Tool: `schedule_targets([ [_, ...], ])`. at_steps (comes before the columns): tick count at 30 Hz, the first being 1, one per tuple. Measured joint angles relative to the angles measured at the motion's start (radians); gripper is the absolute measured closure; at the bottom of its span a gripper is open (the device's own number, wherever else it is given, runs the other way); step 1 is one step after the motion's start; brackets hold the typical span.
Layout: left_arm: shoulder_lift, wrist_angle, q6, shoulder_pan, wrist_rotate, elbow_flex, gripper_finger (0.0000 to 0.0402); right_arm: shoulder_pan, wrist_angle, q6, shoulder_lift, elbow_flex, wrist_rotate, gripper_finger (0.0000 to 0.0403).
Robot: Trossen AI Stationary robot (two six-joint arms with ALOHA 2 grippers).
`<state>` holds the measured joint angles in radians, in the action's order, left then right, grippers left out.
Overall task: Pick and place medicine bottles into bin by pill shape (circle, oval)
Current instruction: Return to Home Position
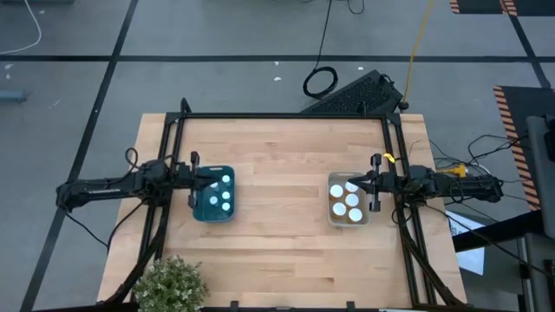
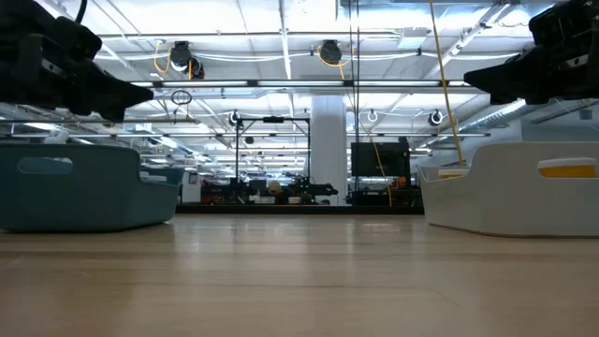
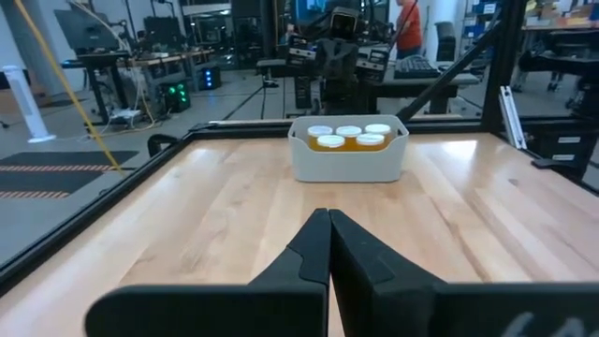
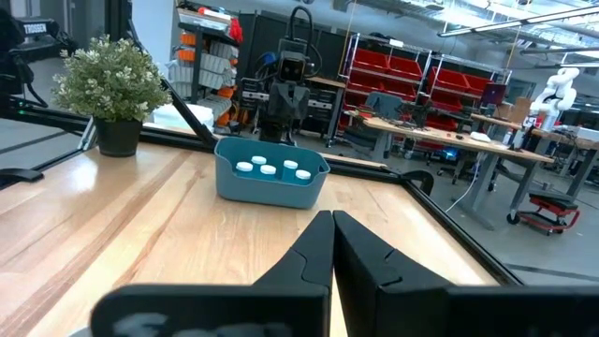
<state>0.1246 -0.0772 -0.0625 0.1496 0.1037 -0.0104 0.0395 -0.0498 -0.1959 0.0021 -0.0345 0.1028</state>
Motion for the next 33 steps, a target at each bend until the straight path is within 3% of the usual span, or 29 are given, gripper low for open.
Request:
schedule_targets([
  [7, -0.124, 0.050, -0.018, 0.001, 0.007, -0.001, 0.0400, 0.000, 0.000, 0.000, 0.000, 0.000, 0.000, 0.0403],
  [26, -0.118, 0.051, -0.059, 0.000, 0.004, -0.001, 0.0394, 0.000, -0.004, 0.000, 0.001, 0.000, 0.000, 0.0403],
  [33, -0.118, 0.051, -0.004, 0.000, 0.001, -0.001, 0.0386, 0.000, -0.004, 0.000, 0.001, 0.000, 0.001, 0.0403],
])
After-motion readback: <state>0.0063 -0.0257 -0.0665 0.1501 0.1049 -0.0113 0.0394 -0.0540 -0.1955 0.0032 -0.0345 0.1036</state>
